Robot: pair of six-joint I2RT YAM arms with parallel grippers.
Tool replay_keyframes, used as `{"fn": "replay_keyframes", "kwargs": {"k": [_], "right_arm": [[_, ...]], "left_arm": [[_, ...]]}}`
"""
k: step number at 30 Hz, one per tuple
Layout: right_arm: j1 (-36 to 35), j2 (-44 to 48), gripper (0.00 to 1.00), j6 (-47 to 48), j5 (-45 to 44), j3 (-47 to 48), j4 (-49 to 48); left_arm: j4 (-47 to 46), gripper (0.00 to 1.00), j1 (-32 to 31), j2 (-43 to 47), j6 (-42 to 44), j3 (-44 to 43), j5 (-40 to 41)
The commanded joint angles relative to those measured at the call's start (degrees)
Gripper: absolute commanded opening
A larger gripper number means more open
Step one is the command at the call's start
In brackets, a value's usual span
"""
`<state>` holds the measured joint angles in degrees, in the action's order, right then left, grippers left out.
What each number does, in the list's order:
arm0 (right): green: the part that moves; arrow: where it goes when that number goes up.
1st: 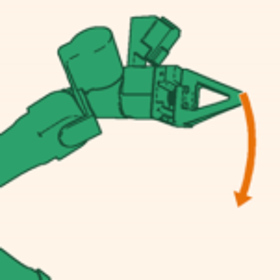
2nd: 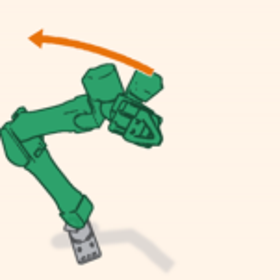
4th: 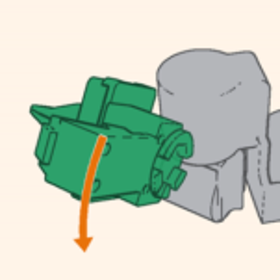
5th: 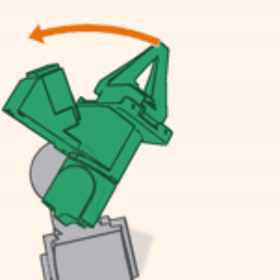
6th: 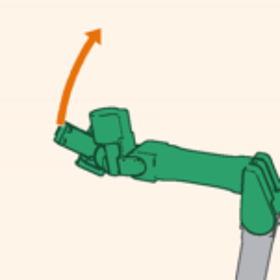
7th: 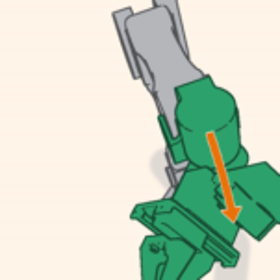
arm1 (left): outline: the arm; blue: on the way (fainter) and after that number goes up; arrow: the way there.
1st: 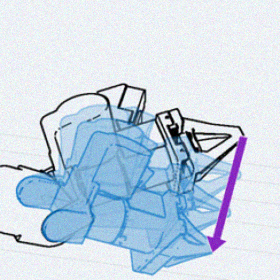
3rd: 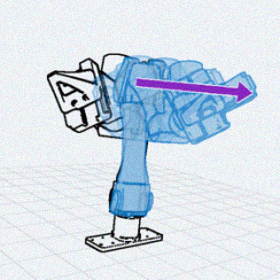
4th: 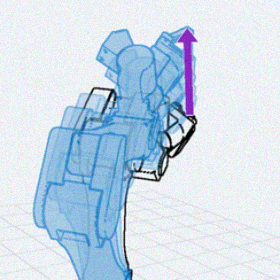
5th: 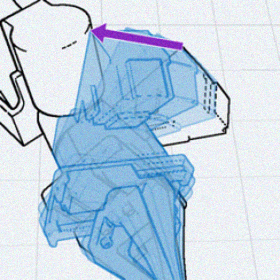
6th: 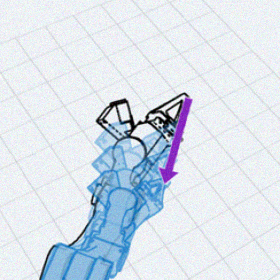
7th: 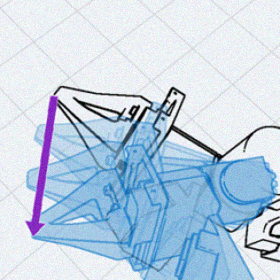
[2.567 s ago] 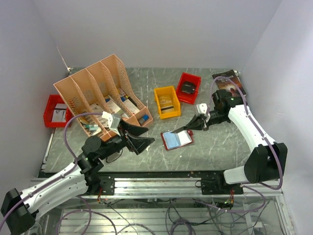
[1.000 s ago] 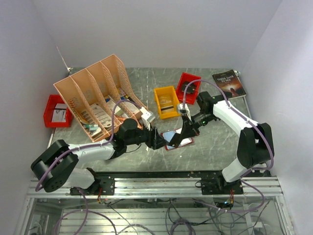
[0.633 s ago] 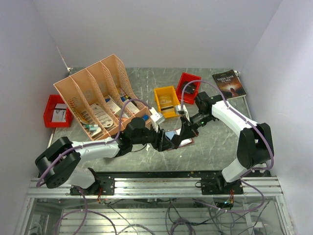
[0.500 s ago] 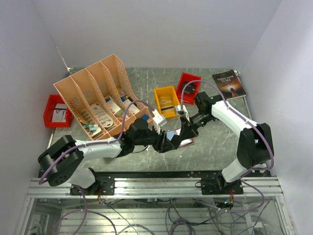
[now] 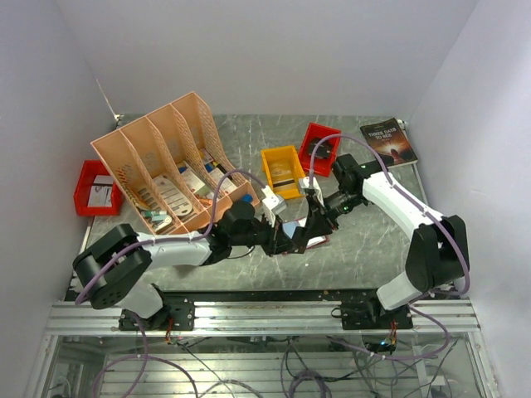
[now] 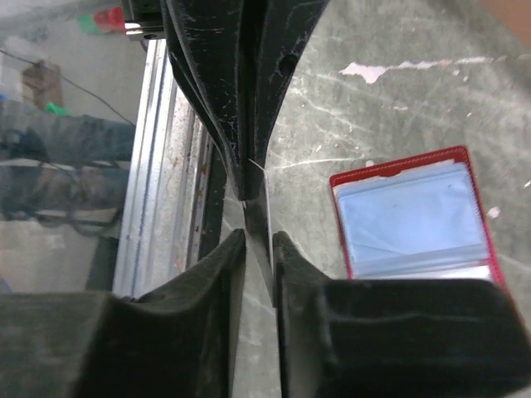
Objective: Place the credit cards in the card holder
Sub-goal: Pick up the credit card from the storage box.
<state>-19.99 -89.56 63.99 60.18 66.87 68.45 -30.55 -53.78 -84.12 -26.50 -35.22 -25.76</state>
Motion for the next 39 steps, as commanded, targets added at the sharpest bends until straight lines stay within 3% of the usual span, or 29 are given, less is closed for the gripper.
{"fn": "replay_keyframes", "kwargs": {"k": [1,5,9,13,22,28,33,39], "right_arm": [[-0.4,4.2,0.29,-1.0,2.2,-0.5,-2.1],[-0.1,7.5,0.51,-7.8,-1.6,0.4,-7.4],[1.3,10.4,0.62,-13.2,-3.9,3.9,-10.8],[1.5,11.6,0.69,-24.0,-5.0,9.0,-17.4],[1.5,11.9,0.71,-45.5,5.1,9.8,-29.0],[0.7,12.7,0.71,-49.4,10.6,9.8,-28.5],[-1.7,14.2,0.74,-48.4,11.2,6.9,-29.3],[-3.2,14.7,0.74,-54.7,11.6,3.7,-34.8]], "left_arm": [[-7.3,0.07,-0.3,1.9,-2.3,1.7,0.6],[-14.4,0.07,-0.3,4.9,-6.1,6.8,2.7],[-24.0,0.07,-0.3,9.2,-10.4,13.0,6.9],[-25.5,0.07,-0.3,13.9,-11.9,15.3,9.7],[-18.9,0.07,-0.3,27.3,-11.8,14.9,15.8],[-19.9,0.07,-0.2,29.1,-13.4,15.7,16.8],[-23.5,0.07,-0.2,27.1,-14.2,15.4,15.8],[-23.2,0.07,-0.2,25.9,-14.0,14.1,15.4]]}}
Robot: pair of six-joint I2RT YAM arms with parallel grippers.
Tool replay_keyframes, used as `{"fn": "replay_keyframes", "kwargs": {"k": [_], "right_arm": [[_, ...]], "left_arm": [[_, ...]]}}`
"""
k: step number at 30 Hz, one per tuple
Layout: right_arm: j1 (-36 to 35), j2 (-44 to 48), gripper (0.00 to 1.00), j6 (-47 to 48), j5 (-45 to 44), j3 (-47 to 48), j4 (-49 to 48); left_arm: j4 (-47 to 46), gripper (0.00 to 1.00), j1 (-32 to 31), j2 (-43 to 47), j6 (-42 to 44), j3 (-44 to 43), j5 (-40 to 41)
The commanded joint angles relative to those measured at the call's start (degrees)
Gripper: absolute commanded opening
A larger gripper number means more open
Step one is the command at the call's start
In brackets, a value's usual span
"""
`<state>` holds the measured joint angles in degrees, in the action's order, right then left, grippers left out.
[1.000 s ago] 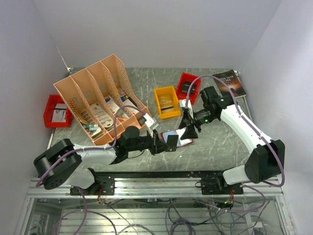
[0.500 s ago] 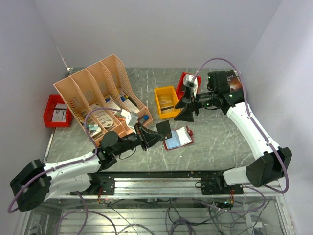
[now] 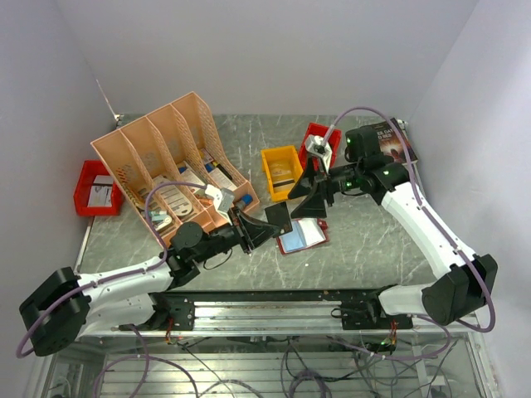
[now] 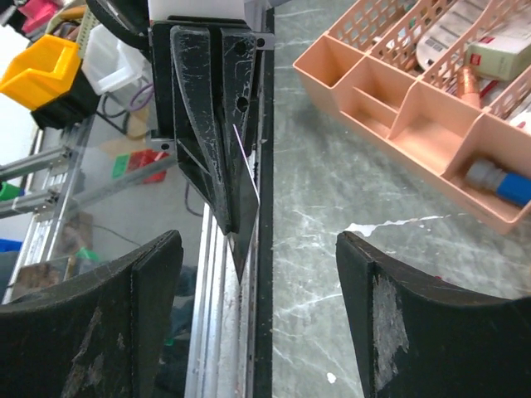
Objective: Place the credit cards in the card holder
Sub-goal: Pick up the credit card from the storage box.
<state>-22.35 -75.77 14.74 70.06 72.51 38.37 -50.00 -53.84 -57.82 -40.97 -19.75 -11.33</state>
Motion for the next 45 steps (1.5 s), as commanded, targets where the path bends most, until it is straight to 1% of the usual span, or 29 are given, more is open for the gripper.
{"fn": "replay_keyframes", "kwargs": {"k": [1,3,7,12,15,21,25,30,39,43,45], "right_arm": [[-1.0,0.8,0.72,-7.1,2.1,-2.5,-6.1],[-1.3,0.7,0.68,-9.5,2.7,-3.3,-8.7],[-2.1,0.1,0.6,-12.3,3.1,-3.4,-10.5],[-2.3,-0.6,0.47,-15.5,4.6,-3.8,-12.8],[-2.4,-0.7,0.4,-15.3,5.4,-4.0,-12.6],[-2.5,-0.5,0.37,-14.0,5.2,-5.3,-11.5],[-2.5,-0.5,0.34,-13.9,6.0,-5.6,-11.4],[-2.8,-0.5,0.32,-13.7,6.5,-5.7,-11.2],[-3.2,-0.7,0.25,-12.2,6.4,-5.7,-9.7],[-3.4,-0.9,0.17,-11.5,6.8,-5.4,-9.0],[-3.5,-1.0,0.11,-11.0,7.0,-5.4,-8.7]], "left_arm": [[-4.0,0.07,-0.1,-0.5,0.5,-1.4,1.0],[-4.9,0.07,-0.1,-1.0,0.3,-1.4,1.3],[-6.3,0.07,-0.1,-1.7,-0.1,-1.3,1.2],[-5.1,0.07,-0.2,-2.8,0.4,-2.0,0.3],[-3.1,0.07,-0.2,-2.6,1.3,-2.6,-0.5],[2.7,0.07,1.0,-0.3,3.7,-3.9,-3.0],[5.3,0.07,3.3,0.2,4.1,-4.9,-8.1],[6.2,0.07,5.6,-1.1,3.4,-6.0,-14.4],[8.7,0.07,6.5,-2.1,4.3,-7.9,-17.6],[9.9,0.07,6.9,-2.4,4.7,-8.3,-18.5],[10.0,0.07,7.0,-2.5,4.8,-8.3,-18.5]]}}
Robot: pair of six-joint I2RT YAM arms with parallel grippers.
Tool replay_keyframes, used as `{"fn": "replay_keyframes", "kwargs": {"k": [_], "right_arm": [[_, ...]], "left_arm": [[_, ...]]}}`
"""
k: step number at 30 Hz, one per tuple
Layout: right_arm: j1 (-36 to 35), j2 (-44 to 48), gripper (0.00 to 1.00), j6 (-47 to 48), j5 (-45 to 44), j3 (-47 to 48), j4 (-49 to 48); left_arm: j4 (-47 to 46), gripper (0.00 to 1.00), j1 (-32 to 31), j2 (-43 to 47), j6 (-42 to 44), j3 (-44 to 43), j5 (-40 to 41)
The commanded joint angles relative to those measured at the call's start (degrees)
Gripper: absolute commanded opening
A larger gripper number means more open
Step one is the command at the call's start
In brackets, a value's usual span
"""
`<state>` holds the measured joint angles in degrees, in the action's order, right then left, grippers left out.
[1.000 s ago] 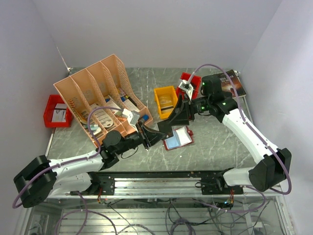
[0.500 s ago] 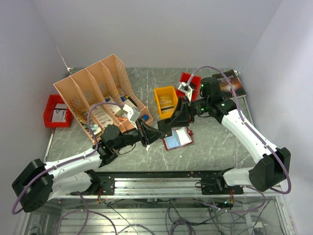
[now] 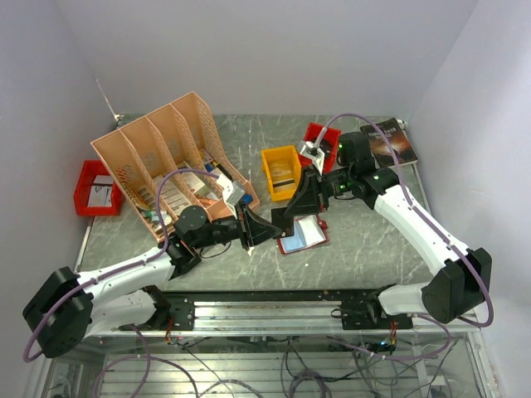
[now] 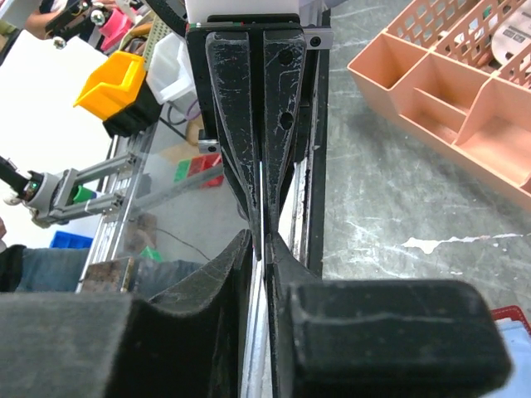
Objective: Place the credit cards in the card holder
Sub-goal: Pick up the credit card from the storage box.
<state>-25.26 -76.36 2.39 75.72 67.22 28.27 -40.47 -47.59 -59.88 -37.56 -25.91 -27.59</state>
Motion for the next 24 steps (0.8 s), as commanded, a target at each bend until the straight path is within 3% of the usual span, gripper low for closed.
{"fn": "replay_keyframes", "kwargs": {"k": [1,3,6,11,15,20,24], "right_arm": [[-0.6,-0.4,0.07,1.7,1.5,-0.2,1.5],[-0.6,-0.2,0.0,2.5,1.5,-0.2,1.7],[-0.6,0.4,0.0,3.2,0.7,-0.8,1.3],[0.7,2.8,0.0,-2.0,2.1,-7.0,-8.2],[5.9,4.3,0.0,-5.3,2.2,-13.5,-14.0],[13.9,3.6,0.0,7.1,-1.6,-16.6,-3.6],[18.8,-1.2,0.0,15.3,-5.7,-17.7,2.3]], "left_arm": [[0.5,0.07,0.8,-0.5,1.4,-2.1,-2.2],[0.6,0.07,1.0,-0.3,1.4,-2.0,-1.9],[1.5,0.09,1.1,0.4,1.7,-1.7,-0.5],[4.4,0.32,1.1,4.5,2.1,0.4,5.7],[5.7,0.4,1.1,10.9,0.6,5.0,13.8],[2.5,0.42,1.0,17.2,-6.3,12.0,20.6],[1.6,0.4,-0.3,16.0,-11.2,14.2,24.2]]}}
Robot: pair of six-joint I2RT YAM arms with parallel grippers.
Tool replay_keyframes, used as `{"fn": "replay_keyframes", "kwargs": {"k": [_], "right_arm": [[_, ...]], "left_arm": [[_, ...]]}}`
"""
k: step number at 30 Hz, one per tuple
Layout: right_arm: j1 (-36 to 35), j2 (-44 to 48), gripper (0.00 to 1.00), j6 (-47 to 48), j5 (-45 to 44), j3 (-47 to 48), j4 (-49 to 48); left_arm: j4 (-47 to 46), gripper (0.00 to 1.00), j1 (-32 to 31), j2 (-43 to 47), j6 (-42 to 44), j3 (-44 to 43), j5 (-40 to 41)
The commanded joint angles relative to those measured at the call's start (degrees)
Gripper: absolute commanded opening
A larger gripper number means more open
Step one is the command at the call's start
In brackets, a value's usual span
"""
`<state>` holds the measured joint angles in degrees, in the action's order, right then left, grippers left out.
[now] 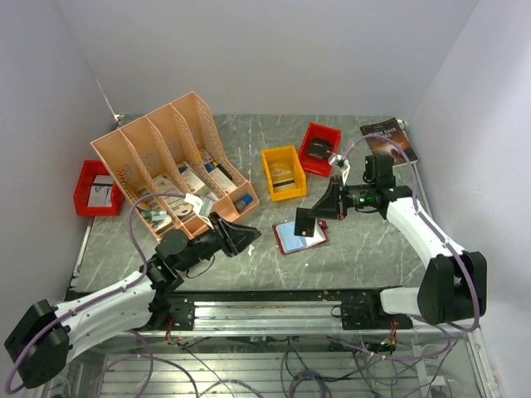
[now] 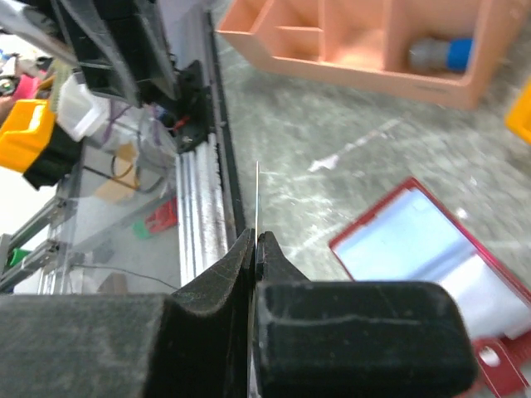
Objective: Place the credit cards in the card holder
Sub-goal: Pick up the credit card from the storage box, then insert the credit card into the card holder.
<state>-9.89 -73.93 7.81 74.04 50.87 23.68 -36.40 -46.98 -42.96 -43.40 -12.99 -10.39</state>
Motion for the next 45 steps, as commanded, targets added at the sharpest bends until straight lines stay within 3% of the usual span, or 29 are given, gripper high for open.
{"fn": "replay_keyframes", "kwargs": {"k": [1,6,11,16,23,35,45], "right_arm": [[4.1,-5.2,0.0,11.5,-4.8,-1.3,8.0],[6.8,-15.6,0.0,21.8,-5.7,3.2,17.9],[7.2,-23.2,0.0,24.7,-5.6,6.2,21.8],[7.3,-25.8,0.0,19.0,-8.6,6.3,17.3],[7.3,-30.3,0.0,14.3,-8.1,9.0,14.4],[7.2,-32.6,0.0,6.1,-10.0,7.7,8.2],[7.2,-34.9,0.0,4.8,-10.6,7.8,8.1]], "left_arm": [[-1.3,0.4,-2.1,-2.0,-5.3,0.9,8.7],[2.9,0.4,-10.6,-9.5,-3.2,-3.7,18.3],[-3.2,0.4,-13.8,-22.0,-6.3,-5.3,22.2],[-5.3,0.41,-14.2,-32.2,-7.7,-9.2,23.5],[-4.7,0.4,-14.3,-39.6,-7.3,-13.5,25.1],[-5.3,0.4,-14.2,-47.2,-6.0,-16.8,26.2],[2.5,0.42,-14.3,-51.2,-3.2,-21.2,28.3]]}}
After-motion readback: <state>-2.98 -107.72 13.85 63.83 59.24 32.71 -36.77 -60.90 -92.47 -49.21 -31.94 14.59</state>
